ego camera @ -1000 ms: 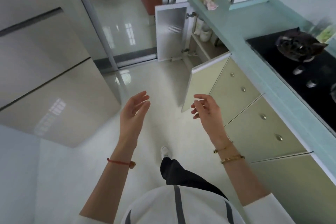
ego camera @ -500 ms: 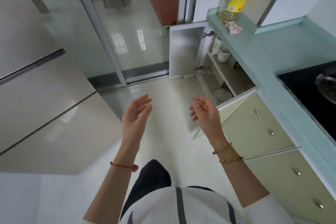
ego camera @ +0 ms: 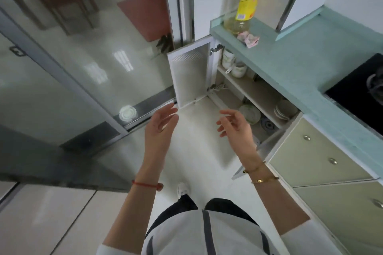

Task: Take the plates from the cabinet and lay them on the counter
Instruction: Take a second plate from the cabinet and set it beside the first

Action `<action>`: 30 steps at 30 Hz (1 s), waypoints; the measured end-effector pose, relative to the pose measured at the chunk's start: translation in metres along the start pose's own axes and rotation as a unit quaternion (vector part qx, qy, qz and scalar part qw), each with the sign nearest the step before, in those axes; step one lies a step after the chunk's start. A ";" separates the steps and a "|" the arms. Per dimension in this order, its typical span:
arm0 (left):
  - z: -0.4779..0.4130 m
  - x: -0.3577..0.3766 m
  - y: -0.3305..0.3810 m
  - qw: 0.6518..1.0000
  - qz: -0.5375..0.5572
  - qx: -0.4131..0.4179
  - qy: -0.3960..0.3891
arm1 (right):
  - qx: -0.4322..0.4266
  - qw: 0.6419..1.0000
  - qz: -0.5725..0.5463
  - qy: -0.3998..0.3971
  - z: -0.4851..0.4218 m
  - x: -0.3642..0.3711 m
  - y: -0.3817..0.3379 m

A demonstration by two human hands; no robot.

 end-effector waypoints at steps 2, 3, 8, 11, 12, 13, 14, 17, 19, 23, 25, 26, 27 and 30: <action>-0.038 0.003 0.002 1.000 0.007 -0.008 -0.027 | 0.001 1.000 -0.003 0.027 -0.022 0.010 -0.003; -0.053 0.005 0.003 0.999 0.006 -0.013 -0.038 | 0.004 0.999 -0.004 0.039 -0.031 0.014 -0.005; -0.132 0.029 0.005 0.992 -0.027 -0.036 -0.117 | 0.037 0.993 -0.013 0.109 -0.082 0.020 -0.004; -0.169 0.047 0.006 0.988 -0.038 -0.045 -0.139 | 0.046 0.989 -0.016 0.137 -0.108 0.017 -0.001; -0.183 0.056 0.007 0.987 -0.040 -0.045 -0.147 | 0.050 0.987 -0.017 0.149 -0.119 0.016 0.000; -0.198 0.064 0.008 0.985 -0.044 -0.045 -0.158 | 0.054 0.986 -0.020 0.159 -0.131 0.015 0.002; -0.211 0.072 0.009 0.983 -0.048 -0.039 -0.172 | 0.057 0.984 -0.020 0.169 -0.142 0.013 0.003; -0.254 0.107 0.016 0.971 -0.058 -0.023 -0.232 | 0.058 0.976 -0.027 0.208 -0.181 0.001 0.005; -0.277 0.127 0.020 0.965 -0.053 -0.023 -0.254 | 0.060 0.972 -0.029 0.225 -0.201 -0.007 0.001; -0.320 0.170 0.021 0.953 -0.062 -0.030 -0.295 | 0.065 0.961 -0.029 0.267 -0.236 -0.028 -0.006; -0.334 0.187 0.019 0.945 -0.070 -0.036 -0.317 | 0.070 0.954 -0.036 0.289 -0.247 -0.038 -0.008; -0.342 0.195 0.017 0.941 -0.073 -0.036 -0.329 | 0.072 0.950 -0.039 0.302 -0.253 -0.042 -0.009; -0.350 0.204 0.016 0.936 -0.077 -0.034 -0.341 | 0.074 0.945 -0.041 0.314 -0.259 -0.047 -0.009; -0.371 0.232 0.010 0.917 -0.096 -0.033 -0.385 | 0.087 0.932 -0.048 0.348 -0.272 -0.057 -0.002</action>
Point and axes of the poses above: each hand's wrist, its own z-axis away from the middle knuckle, its own x-axis out of the palm, y = z × x, the point moved 5 cm from there along -z, towards the middle knuckle, and after that the axes turned 2 degrees about -x, right-handed, at the moved point
